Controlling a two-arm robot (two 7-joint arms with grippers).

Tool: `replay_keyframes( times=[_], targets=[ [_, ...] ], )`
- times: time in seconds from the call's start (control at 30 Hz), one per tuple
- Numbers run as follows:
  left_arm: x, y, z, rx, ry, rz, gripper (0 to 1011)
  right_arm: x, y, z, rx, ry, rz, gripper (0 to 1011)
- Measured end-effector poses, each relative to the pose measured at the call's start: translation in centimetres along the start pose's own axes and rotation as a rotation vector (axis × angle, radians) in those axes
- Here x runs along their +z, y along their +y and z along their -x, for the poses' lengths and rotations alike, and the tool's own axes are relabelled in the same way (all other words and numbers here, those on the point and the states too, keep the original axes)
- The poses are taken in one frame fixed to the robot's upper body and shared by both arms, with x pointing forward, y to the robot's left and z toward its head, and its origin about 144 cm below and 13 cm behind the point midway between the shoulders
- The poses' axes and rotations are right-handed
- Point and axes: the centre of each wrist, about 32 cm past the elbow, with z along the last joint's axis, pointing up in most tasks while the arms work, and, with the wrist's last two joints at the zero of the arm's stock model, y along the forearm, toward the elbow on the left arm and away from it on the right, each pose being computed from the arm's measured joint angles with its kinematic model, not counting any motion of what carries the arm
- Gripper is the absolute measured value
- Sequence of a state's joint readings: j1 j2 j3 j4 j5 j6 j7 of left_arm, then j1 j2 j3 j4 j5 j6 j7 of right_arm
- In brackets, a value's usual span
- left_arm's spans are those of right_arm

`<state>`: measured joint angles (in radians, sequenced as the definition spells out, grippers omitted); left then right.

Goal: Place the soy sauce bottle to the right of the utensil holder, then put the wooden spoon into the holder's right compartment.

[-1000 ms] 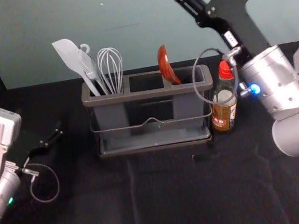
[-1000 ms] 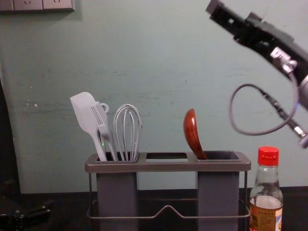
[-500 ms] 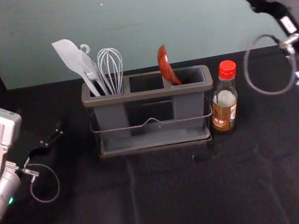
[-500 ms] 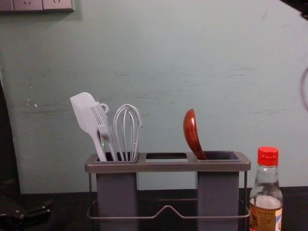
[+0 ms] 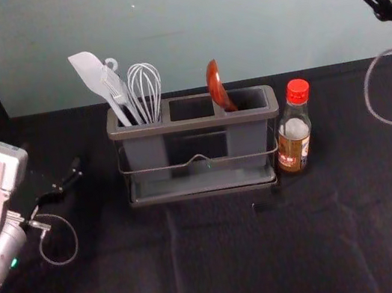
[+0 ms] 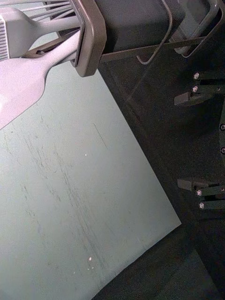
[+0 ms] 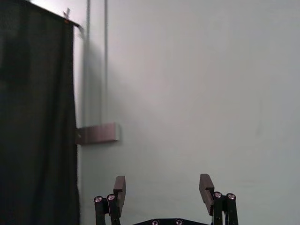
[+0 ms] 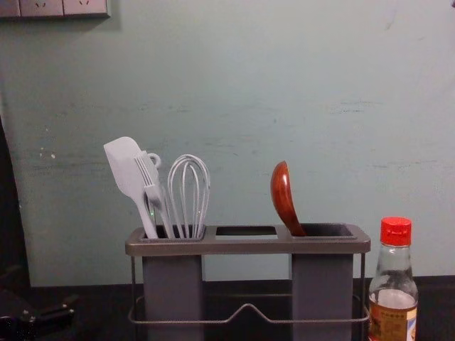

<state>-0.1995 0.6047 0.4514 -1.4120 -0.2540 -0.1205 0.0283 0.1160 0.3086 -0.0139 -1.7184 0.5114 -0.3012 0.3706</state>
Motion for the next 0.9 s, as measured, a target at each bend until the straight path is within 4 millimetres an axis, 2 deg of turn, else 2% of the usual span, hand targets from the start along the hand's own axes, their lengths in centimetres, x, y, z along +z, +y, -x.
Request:
replay_keyframes(
  times=[0.2, 0.5, 0.9],
  targets=[
    [0.0, 0.0, 0.0, 0.000, 0.000, 0.000, 1000, 0.6, -1.0, -0.9, -0.048, -0.035, 0.096, 1003],
    [0.0, 0.0, 0.0, 0.000, 0.000, 0.000, 1000, 1.6, -2.1, -1.6, -0.102, -0.161, 0.333, 1003],
    [0.0, 0.0, 0.0, 0.000, 0.000, 0.000, 1000, 0.4, -3.2, -1.6, -0.108, -0.261, 0.511, 1003]
  ],
)
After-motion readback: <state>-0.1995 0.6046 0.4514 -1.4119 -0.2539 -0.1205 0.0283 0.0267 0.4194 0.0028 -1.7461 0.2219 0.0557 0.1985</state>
